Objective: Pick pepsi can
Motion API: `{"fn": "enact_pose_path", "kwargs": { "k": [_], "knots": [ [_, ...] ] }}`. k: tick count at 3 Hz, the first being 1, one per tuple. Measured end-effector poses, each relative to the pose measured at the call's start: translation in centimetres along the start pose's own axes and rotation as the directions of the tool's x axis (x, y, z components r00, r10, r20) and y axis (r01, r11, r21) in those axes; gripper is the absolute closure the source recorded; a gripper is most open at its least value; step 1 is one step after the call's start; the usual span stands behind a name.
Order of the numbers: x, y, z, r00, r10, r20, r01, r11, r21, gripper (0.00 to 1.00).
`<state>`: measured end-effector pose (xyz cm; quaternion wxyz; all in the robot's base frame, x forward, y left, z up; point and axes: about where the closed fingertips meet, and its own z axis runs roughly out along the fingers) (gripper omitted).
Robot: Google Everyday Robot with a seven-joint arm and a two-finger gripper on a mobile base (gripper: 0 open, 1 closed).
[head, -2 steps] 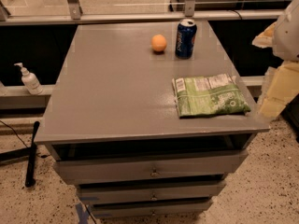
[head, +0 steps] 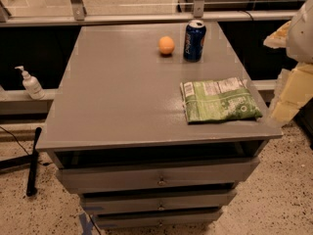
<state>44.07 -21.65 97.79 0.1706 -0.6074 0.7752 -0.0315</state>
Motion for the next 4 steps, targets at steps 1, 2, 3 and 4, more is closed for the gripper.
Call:
{"fn": "enact_pose_path", "kwargs": {
  "k": [1, 2, 3, 4],
  "knots": [
    [0.6, -2.4, 1.4, 0.997, 0.025, 0.073, -0.028, 0.9987, 0.042, 0.0],
    [1.0, -7.5, 4.1, 0.982, 0.069, 0.177, -0.088, 0.9912, 0.099, 0.0],
    [0.3, -13.8, 7.6, 0.947, 0.111, 0.301, -0.16, 0.9766, 0.144, 0.0],
    [-1.4, -19.1, 11.3, 0.893, 0.162, 0.421, -0.238, 0.9618, 0.135, 0.0]
  ]
}}
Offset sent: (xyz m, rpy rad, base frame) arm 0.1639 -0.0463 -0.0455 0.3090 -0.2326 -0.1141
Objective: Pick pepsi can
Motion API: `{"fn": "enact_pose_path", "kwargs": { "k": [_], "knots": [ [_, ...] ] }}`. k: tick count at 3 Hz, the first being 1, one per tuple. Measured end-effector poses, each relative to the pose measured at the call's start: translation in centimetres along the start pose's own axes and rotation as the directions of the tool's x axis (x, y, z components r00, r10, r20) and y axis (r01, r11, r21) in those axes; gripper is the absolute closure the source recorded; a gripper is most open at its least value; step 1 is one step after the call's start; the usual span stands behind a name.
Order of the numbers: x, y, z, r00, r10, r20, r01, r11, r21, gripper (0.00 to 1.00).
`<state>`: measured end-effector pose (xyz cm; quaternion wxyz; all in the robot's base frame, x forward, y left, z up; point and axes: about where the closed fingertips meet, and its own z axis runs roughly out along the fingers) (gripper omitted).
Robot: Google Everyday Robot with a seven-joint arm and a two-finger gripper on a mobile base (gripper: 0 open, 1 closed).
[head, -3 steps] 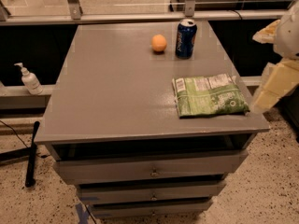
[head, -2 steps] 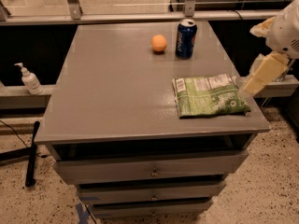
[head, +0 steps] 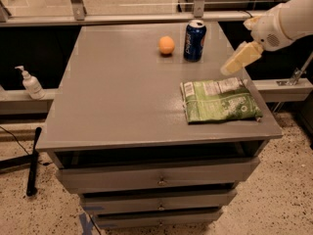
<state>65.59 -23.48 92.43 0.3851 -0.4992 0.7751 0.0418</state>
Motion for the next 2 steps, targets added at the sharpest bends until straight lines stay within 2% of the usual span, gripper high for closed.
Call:
{"fn": "enact_pose_path", "kwargs": {
  "k": [1, 2],
  "knots": [
    [-2.1, -2.8, 4.4, 0.989, 0.077, 0.126, -0.076, 0.997, -0.012, 0.0],
    [-4.4, -4.2, 7.7, 0.956, 0.155, 0.25, -0.146, 0.9879, -0.054, 0.0]
  ]
}}
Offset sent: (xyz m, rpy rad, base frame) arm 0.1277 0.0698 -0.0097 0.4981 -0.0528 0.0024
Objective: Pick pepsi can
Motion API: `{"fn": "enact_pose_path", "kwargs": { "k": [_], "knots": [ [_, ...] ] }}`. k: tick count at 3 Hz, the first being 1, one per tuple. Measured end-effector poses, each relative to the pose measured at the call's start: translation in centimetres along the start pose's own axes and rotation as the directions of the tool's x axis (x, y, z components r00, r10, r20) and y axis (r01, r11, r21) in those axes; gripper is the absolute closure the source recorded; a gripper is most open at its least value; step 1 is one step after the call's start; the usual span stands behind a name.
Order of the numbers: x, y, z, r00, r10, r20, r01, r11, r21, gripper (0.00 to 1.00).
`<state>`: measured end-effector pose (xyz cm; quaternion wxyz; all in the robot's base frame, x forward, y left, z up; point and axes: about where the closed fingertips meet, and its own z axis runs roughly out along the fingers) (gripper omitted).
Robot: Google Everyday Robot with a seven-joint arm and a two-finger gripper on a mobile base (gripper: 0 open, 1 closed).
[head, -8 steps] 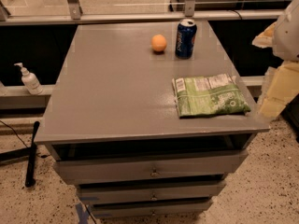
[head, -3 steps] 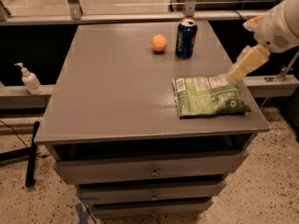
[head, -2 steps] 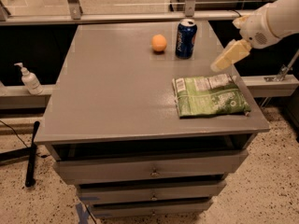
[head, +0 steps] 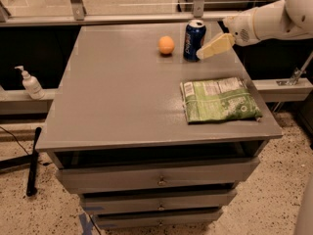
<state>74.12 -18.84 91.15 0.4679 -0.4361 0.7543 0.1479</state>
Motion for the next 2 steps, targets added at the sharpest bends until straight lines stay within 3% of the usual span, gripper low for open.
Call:
{"fn": "enact_pose_path", "kwargs": {
  "k": [1, 2],
  "knots": [
    [-1.5, -0.3, 2.9, 0.992, 0.062, 0.111, -0.058, 0.9976, -0.039, 0.0],
    [-2.3, -0.1, 4.8, 0.979, 0.106, 0.173, -0.095, 0.993, -0.07, 0.18]
  ]
}}
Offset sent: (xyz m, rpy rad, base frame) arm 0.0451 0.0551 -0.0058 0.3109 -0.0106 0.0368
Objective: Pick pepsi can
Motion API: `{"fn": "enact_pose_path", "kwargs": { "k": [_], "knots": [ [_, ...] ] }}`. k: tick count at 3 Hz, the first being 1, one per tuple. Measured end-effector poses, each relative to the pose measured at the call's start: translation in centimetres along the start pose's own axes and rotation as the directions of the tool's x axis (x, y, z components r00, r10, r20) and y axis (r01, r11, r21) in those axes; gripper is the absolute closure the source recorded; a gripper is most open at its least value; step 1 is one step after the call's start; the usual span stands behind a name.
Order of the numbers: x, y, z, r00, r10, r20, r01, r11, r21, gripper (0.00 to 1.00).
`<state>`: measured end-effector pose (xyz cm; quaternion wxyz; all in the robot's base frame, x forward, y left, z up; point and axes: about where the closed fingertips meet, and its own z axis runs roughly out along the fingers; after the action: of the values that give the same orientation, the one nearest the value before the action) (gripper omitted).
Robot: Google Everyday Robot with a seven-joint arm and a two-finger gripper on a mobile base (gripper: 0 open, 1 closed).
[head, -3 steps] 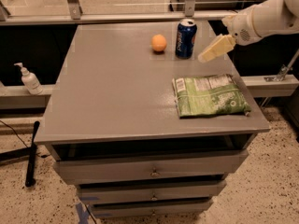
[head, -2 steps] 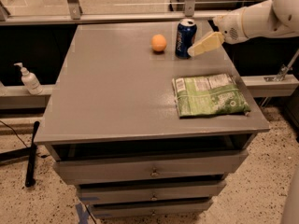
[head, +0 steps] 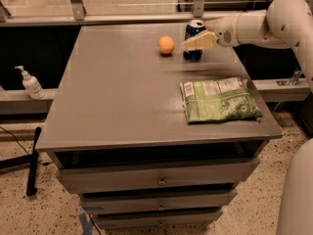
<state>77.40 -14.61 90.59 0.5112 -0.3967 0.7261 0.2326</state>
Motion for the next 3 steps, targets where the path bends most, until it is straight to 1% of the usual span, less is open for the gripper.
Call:
{"fn": "enact_pose_path", "kwargs": {
  "k": [1, 2, 3],
  "knots": [
    [-0.2, 0.0, 0.9, 0.999, 0.012, 0.036, -0.011, 0.9999, -0.008, 0.41],
    [-0.3, -0.1, 0.9, 0.998, 0.017, 0.056, -0.017, 0.9998, -0.007, 0.64],
    [-2.4, 0.5, -0.8, 0.996, 0.025, 0.089, -0.025, 0.9997, -0.005, 0.88]
  ]
}}
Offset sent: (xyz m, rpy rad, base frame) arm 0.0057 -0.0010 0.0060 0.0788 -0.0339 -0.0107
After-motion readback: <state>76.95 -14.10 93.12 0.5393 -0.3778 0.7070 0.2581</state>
